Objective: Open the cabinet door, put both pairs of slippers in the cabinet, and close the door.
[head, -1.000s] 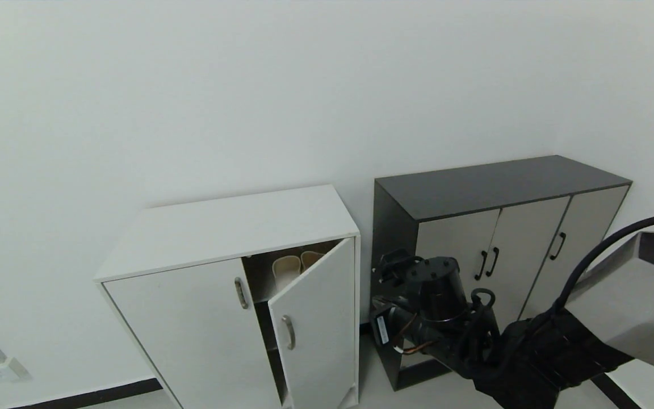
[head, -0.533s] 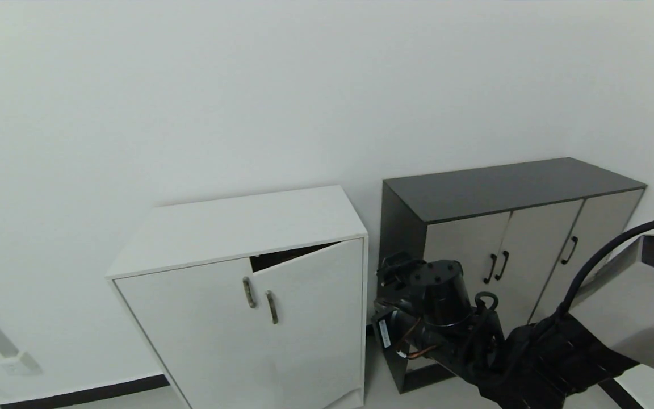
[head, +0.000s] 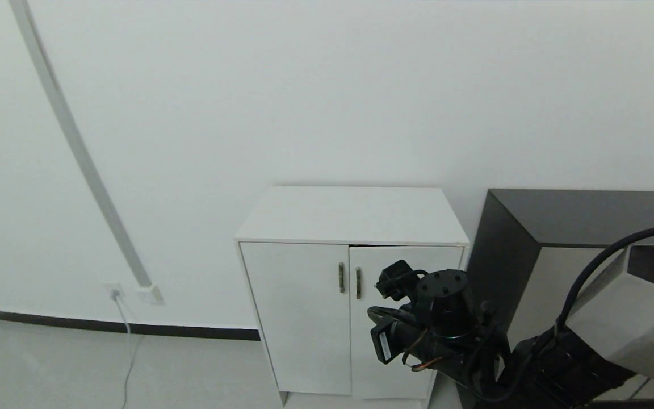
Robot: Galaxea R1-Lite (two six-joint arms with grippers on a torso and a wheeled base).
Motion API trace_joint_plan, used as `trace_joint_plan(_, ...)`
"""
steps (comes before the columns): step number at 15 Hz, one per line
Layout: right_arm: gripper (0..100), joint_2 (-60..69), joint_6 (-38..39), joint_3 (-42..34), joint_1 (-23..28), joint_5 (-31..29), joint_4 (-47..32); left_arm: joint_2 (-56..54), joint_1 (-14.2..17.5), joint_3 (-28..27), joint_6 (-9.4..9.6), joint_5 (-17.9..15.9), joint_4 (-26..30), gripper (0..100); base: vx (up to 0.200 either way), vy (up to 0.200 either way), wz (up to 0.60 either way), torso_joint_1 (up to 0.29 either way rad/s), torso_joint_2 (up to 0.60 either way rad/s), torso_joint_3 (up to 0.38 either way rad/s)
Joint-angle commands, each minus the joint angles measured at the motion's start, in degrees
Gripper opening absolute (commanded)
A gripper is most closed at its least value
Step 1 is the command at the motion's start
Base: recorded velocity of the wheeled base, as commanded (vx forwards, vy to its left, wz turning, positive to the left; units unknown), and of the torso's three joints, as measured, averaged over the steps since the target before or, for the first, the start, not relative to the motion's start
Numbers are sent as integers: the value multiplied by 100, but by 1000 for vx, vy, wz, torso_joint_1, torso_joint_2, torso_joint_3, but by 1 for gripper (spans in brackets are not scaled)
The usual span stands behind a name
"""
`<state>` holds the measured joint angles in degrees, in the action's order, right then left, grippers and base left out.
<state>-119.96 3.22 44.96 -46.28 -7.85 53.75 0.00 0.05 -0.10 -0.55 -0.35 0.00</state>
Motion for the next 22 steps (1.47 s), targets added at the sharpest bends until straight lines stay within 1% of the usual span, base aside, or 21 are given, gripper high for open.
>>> trace_joint_plan(1,0,-98,-58,-172,-4,38,110,0,4,1,-7,0,0,0,0,0,0,0,0,0)
trace_joint_plan(3,0,-98,-93,-418,13,363,277,9,4,1,-7,0,0,0,0,0,0,0,0,0)
trace_joint_plan(4,0,-98,-93,-470,13,434,303,9,4,1,-7,0,0,0,0,0,0,0,0,0)
trace_joint_plan(7,0,-151,-199,-743,22,451,338,9,4,1,2,0,0,0,0,0,0,0,0,0)
trace_joint_plan(11,0,-221,-199,-866,57,416,452,9,4,1,-7,0,0,0,200,0,0,2,1,1)
trace_joint_plan(18,0,-327,-199,-857,66,407,514,0,4,1,-7,0,0,0,200,0,0,1,3,4)
trace_joint_plan(20,0,-423,-190,-743,128,407,540,0,4,1,-7,0,0,0,0,0,0,0,0,0)
trace_joint_plan(22,0,-661,-146,-409,277,258,567,0,4,1,-7,0,0,0,0,0,0,0,0,0)
